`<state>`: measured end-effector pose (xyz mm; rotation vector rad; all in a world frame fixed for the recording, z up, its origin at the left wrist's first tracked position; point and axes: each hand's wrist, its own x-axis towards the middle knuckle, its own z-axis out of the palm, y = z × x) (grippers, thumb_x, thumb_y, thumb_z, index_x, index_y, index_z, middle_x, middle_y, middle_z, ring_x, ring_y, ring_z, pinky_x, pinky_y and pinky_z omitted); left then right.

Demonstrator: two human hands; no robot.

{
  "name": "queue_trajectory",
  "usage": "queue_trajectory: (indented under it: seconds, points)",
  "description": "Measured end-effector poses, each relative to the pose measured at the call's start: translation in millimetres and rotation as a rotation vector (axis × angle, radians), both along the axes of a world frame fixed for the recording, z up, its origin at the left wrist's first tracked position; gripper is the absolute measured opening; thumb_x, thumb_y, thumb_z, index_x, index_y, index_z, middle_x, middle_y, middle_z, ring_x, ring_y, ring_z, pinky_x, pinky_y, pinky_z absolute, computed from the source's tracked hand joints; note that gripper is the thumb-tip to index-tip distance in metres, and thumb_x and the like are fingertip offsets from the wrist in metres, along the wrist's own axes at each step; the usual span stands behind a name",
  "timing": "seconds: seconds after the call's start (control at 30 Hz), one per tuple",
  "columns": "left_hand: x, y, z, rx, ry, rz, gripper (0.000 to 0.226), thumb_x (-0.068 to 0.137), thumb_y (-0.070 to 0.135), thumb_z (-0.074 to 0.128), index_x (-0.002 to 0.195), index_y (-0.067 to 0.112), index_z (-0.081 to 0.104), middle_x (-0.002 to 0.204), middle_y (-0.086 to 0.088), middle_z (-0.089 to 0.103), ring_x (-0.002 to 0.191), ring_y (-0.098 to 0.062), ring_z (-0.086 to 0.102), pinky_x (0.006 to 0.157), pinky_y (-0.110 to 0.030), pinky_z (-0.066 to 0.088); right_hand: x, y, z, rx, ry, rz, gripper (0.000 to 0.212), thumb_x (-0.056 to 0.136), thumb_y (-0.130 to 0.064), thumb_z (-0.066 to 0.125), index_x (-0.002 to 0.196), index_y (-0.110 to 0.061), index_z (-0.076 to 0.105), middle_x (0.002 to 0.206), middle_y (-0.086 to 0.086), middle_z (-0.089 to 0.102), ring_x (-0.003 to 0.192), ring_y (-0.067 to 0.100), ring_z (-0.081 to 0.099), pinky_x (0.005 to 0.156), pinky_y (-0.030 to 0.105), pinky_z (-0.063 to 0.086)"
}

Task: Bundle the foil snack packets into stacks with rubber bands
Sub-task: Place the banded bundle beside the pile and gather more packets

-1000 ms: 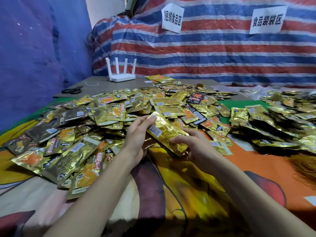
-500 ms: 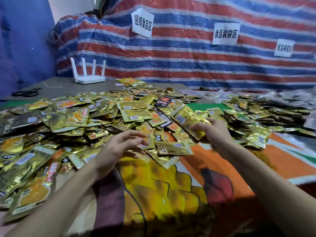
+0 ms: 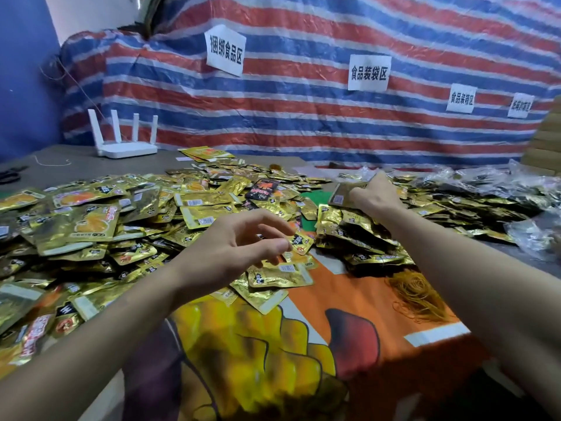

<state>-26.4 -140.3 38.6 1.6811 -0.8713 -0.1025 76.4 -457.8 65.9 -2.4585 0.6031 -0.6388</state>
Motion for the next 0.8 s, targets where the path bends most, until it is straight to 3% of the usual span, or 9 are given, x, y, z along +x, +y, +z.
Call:
queue_trajectory:
  seconds: [0.07,0.1,0.17,0.23,0.37,0.47,0.67,0.73,0.8]
  points:
    - [-0.9,1.0,1.0,0.011,-0.013,-0.002,0.024,0.086,0.032,0.070,0.107,0.021,0.072,0.101,-0.001,0.076,0.087,-0.016,0.072,0.075,-0.021,0.054,9.6,-2.8,-2.7,0.012,0.032,-0.043,0.062,0.087,-0.028,0.066,0.138,-0.005,0.039,0.114,0.017,0.061,0.097,0.034,0.061,0.077,0.041,0.054]
    - [-0.7,2.4,0.4,0.018,-0.018,-0.002,0.022,0.086,0.033,0.073,0.105,0.022,0.073,0.101,-0.001,0.076,0.087,-0.017,0.072,0.076,-0.022,0.054,14.1,-4.4,-5.4,-0.010,0.050,-0.059,0.056,0.087,-0.027,0.066,0.133,-0.003,0.044,0.111,0.017,0.063,0.091,0.032,0.061,0.069,0.037,0.050]
    - [1.0,6.7,-2.6,0.036,-0.016,0.002,0.015,0.087,0.034,0.073,0.100,0.026,0.075,0.100,-0.001,0.076,0.088,-0.017,0.072,0.077,-0.022,0.055,22.1,-6.9,-12.7,-0.082,0.070,-0.094,0.025,0.086,-0.025,0.063,0.098,-0.004,0.056,0.095,0.015,0.065,0.071,0.025,0.057,0.055,0.030,0.041]
    - [3.4,11.6,-7.2,0.058,-0.016,0.011,0.012,0.086,0.033,0.070,0.096,0.031,0.075,0.099,-0.001,0.076,0.088,-0.016,0.072,0.076,-0.023,0.055,28.3,-8.0,-18.2,-0.150,0.094,-0.120,0.024,0.086,-0.029,0.064,0.079,-0.011,0.051,0.079,0.008,0.061,0.062,0.020,0.052,0.052,0.028,0.038]
    - [6.7,20.7,-19.2,0.101,-0.005,0.046,0.013,0.084,0.035,0.066,0.094,0.035,0.075,0.099,-0.002,0.075,0.086,-0.017,0.071,0.081,-0.032,0.058,37.1,-4.4,-22.2,-0.296,0.153,-0.167,0.040,0.088,-0.047,0.066,0.098,-0.009,0.058,0.085,0.007,0.063,0.075,0.024,0.058,0.064,0.030,0.045]
    - [7.6,24.9,-26.5,0.134,0.009,0.048,0.015,0.082,0.041,0.068,0.095,0.037,0.075,0.099,0.000,0.075,0.088,-0.016,0.071,0.081,-0.032,0.058,40.1,-3.1,-26.6,-0.328,0.174,-0.170,0.047,0.085,-0.054,0.069,0.088,-0.009,0.057,0.079,0.005,0.060,0.069,0.021,0.055,0.058,0.028,0.041]
    - [6.1,23.1,-30.5,0.194,0.015,0.052,0.011,0.085,0.036,0.069,0.093,0.036,0.075,0.098,0.001,0.075,0.089,-0.017,0.070,0.082,-0.031,0.056,41.6,-2.2,-32.6,-0.449,0.236,-0.152,0.061,0.086,-0.067,0.061,0.094,-0.007,0.064,0.098,0.010,0.066,0.097,0.032,0.061,0.079,0.036,0.050]
    - [4.7,20.0,-29.5,0.213,0.001,0.066,0.006,0.092,0.028,0.070,0.093,0.032,0.076,0.097,0.004,0.075,0.090,-0.013,0.069,0.082,-0.025,0.055,42.6,1.2,-34.8,-0.517,0.255,-0.157,0.060,0.087,-0.069,0.056,0.090,-0.010,0.063,0.107,0.013,0.065,0.102,0.032,0.058,0.083,0.038,0.047]
    - [2.9,15.6,-29.0,0.240,-0.081,0.111,0.010,0.094,0.024,0.068,0.094,0.032,0.075,0.097,0.014,0.073,0.094,-0.001,0.065,0.082,-0.009,0.045,44.8,7.0,-40.0,-0.544,0.267,-0.157,0.057,0.089,-0.068,0.053,0.093,-0.011,0.062,0.112,0.015,0.065,0.106,0.032,0.056,0.085,0.039,0.040]
